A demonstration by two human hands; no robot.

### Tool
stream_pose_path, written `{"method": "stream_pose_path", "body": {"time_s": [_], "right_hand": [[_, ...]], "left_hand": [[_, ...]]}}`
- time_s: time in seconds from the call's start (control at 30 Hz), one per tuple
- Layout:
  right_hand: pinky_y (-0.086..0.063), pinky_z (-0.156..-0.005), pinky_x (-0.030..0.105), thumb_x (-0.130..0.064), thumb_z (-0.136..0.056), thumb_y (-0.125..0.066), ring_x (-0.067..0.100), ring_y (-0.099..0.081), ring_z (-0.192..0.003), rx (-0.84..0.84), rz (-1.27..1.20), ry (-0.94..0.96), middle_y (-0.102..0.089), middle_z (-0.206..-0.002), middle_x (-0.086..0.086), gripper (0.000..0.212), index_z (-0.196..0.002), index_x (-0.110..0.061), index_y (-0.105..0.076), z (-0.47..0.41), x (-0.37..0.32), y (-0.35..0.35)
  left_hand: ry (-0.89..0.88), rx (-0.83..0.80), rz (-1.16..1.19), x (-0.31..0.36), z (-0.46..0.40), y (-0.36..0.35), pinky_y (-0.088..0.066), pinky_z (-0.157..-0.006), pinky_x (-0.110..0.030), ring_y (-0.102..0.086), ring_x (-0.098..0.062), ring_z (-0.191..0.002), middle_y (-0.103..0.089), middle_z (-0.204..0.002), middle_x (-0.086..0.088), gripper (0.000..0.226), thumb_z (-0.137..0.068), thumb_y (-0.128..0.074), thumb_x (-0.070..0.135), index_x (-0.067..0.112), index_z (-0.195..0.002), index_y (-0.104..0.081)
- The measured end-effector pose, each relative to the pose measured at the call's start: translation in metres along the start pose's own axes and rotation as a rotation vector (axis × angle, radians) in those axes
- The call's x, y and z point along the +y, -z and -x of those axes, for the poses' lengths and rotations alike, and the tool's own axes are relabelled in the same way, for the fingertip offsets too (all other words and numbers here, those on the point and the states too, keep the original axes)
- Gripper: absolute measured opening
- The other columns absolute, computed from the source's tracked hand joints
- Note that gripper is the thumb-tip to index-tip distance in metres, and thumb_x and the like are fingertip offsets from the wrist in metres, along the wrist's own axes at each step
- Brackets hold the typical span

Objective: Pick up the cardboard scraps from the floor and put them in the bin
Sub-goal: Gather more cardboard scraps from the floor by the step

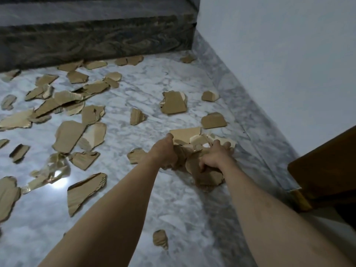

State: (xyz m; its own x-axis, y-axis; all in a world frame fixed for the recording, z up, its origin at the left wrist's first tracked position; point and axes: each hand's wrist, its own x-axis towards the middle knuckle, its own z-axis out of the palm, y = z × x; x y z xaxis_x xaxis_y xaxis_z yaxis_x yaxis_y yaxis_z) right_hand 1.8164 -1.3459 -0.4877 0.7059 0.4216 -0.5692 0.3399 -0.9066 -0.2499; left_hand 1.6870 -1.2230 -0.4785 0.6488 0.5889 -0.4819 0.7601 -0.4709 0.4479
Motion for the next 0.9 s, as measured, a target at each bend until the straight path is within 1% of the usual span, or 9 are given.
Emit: {"method": "stream_pose_path", "body": {"time_s": [0.1, 0.17, 0.23, 0.33, 0.43, 0.53, 0.6, 0.8, 0.9], "right_hand": [[-0.053, -0.094, 0.044, -0.019, -0.056, -0.090, 0.033, -0.051, -0.121, -0.054, -0.096, 0.062, -0.052, -0.134, 0.012, 0.091, -0.136, -0.015, -0.046, -0.007, -0.001, 0.005], [-0.058, -0.083, 0.038, -0.013, -0.054, -0.091, 0.028, -0.064, -0.100, -0.115, -0.147, 0.117, -0.068, -0.111, 0.010, 0.062, -0.111, -0.010, -0.065, -0.007, 0.003, 0.016], [-0.059, -0.078, 0.036, -0.013, -0.053, -0.094, 0.027, -0.068, -0.093, -0.167, -0.124, 0.142, -0.071, -0.095, 0.008, 0.044, -0.091, -0.009, -0.072, -0.008, 0.012, 0.034], [-0.059, -0.084, 0.040, -0.013, -0.048, -0.095, 0.029, -0.068, -0.094, -0.173, -0.127, 0.115, -0.072, -0.102, 0.009, 0.059, -0.102, -0.009, -0.071, -0.018, 0.033, 0.065], [-0.054, -0.093, 0.041, -0.021, -0.039, -0.095, 0.028, -0.061, -0.107, -0.121, -0.149, 0.106, -0.064, -0.122, 0.008, 0.091, -0.122, -0.016, -0.058, -0.032, 0.048, 0.088], [-0.046, -0.103, 0.040, -0.024, -0.053, -0.096, 0.031, -0.047, -0.131, -0.155, -0.004, 0.144, -0.045, -0.150, 0.008, 0.118, -0.150, -0.017, -0.030, -0.041, 0.041, 0.084], [-0.042, -0.108, 0.043, -0.030, -0.054, -0.095, 0.032, -0.038, -0.140, -0.206, 0.075, 0.146, -0.030, -0.161, 0.006, 0.136, -0.159, -0.026, -0.008, -0.046, 0.031, 0.065], [-0.045, -0.097, 0.047, -0.042, -0.054, -0.094, 0.035, -0.024, -0.132, -0.039, 0.264, 0.136, -0.021, -0.143, 0.011, 0.106, -0.137, -0.022, -0.031, -0.042, 0.015, 0.036], [-0.047, -0.097, 0.046, -0.039, -0.051, -0.095, 0.033, -0.026, -0.130, 0.033, 0.218, 0.181, -0.030, -0.140, 0.008, 0.108, -0.138, -0.022, -0.032, -0.041, 0.015, 0.034]], "left_hand": [[-0.024, -0.136, 0.152, 0.000, -0.010, 0.010, -0.050, -0.068, -0.034, -0.061, -0.030, -0.094, -0.064, -0.109, -0.016, 0.039, -0.075, -0.072, 0.006, 0.010, -0.111, -0.060], [-0.040, -0.159, 0.275, 0.002, -0.016, 0.018, -0.050, -0.069, -0.036, -0.060, -0.029, -0.081, -0.066, -0.089, -0.015, 0.019, -0.071, -0.067, 0.011, 0.003, -0.088, -0.068], [-0.039, -0.154, 0.347, 0.006, -0.021, 0.028, -0.054, -0.076, -0.040, -0.064, -0.032, -0.084, -0.070, -0.089, -0.017, 0.029, -0.071, -0.065, 0.017, -0.003, -0.089, -0.074], [-0.047, -0.156, 0.341, 0.016, -0.034, 0.041, -0.054, -0.092, -0.053, -0.064, -0.039, -0.105, -0.072, -0.109, -0.020, 0.049, -0.057, -0.064, 0.027, 0.000, -0.095, -0.077], [-0.010, -0.194, 0.166, 0.023, -0.050, 0.042, -0.053, -0.097, -0.054, -0.059, -0.037, -0.112, -0.064, -0.122, -0.014, 0.043, -0.068, -0.070, 0.033, 0.008, -0.102, -0.077], [0.040, -0.124, -0.233, 0.020, -0.064, 0.019, -0.042, -0.104, -0.057, -0.034, -0.042, -0.133, -0.036, -0.143, -0.009, 0.078, -0.065, -0.069, 0.052, 0.017, -0.134, -0.057], [-0.013, -0.066, -0.333, 0.019, -0.070, -0.002, -0.032, -0.112, -0.058, -0.021, -0.042, -0.141, -0.025, -0.152, -0.008, 0.082, -0.070, -0.067, 0.052, 0.017, -0.142, -0.049], [-0.106, -0.020, -0.437, 0.025, -0.063, -0.002, -0.033, -0.107, -0.056, -0.033, -0.043, -0.132, -0.034, -0.141, -0.014, 0.070, -0.083, -0.073, 0.043, 0.015, -0.139, -0.043], [-0.129, 0.039, -0.188, 0.022, -0.058, -0.002, -0.039, -0.100, -0.054, -0.048, -0.041, -0.123, -0.047, -0.133, -0.015, 0.074, -0.083, -0.075, 0.046, 0.016, -0.136, -0.032]]}}
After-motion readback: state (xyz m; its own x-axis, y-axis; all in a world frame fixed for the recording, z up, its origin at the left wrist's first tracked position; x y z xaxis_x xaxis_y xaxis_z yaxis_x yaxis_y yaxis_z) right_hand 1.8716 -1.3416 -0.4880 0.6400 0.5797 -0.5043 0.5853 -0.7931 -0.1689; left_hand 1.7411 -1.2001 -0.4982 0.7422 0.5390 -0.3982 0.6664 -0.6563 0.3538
